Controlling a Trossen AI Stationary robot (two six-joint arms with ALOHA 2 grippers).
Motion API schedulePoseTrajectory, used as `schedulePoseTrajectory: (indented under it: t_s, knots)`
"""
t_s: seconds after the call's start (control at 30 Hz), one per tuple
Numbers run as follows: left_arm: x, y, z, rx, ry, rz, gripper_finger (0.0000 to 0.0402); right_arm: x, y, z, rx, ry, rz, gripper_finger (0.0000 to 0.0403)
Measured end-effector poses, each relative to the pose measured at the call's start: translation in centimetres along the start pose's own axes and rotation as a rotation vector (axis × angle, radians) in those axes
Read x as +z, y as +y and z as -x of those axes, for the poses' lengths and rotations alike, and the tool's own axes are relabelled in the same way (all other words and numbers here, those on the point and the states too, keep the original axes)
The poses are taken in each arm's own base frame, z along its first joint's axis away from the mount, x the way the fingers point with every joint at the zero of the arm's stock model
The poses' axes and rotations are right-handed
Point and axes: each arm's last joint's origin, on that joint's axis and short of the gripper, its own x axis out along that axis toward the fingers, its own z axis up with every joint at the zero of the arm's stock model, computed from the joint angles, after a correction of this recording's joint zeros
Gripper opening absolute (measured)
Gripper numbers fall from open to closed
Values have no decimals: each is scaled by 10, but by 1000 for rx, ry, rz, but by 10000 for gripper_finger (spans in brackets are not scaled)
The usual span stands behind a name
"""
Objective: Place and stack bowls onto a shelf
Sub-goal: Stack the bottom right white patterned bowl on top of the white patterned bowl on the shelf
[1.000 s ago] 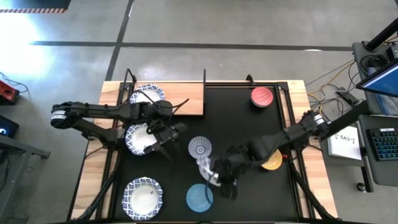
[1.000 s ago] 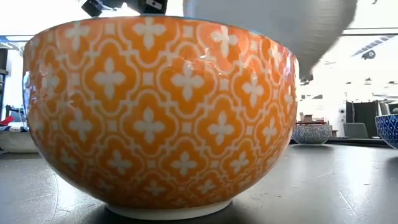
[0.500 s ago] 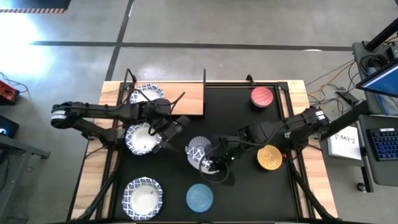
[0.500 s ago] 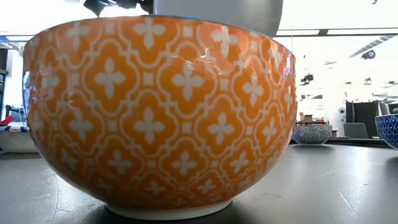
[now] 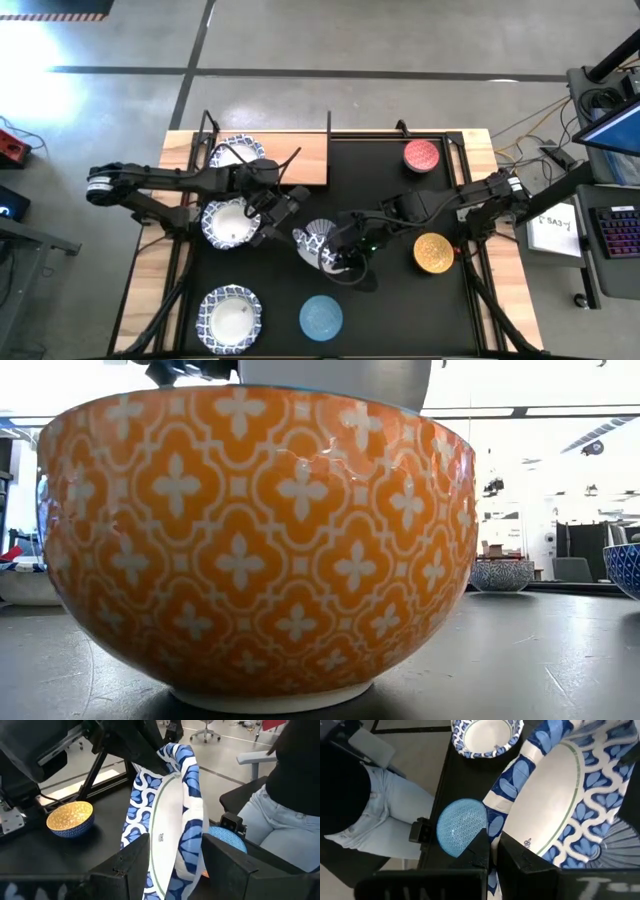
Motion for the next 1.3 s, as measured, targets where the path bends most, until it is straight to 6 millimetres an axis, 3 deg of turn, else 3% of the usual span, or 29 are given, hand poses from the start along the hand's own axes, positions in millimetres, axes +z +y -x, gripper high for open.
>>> schedulePoseTrajectory:
  t_s: [0.23, 0.57, 0.77, 1.3]
  knots:
    - [0, -3, -1, -104, -42, 30, 134, 0, -3, 1, -6, 1, 1, 9]
    - [1, -3, -1, -127, -48, 38, 11, 2, -7, 1, -37, -10, -7, 9]
    - [1, -5, -1, -163, -61, 42, 8, 2, -8, 2, -41, -14, -12, 18]
    - [2, -6, -2, -174, -61, 72, 2, 2, -11, 6, -50, -18, -27, 146]
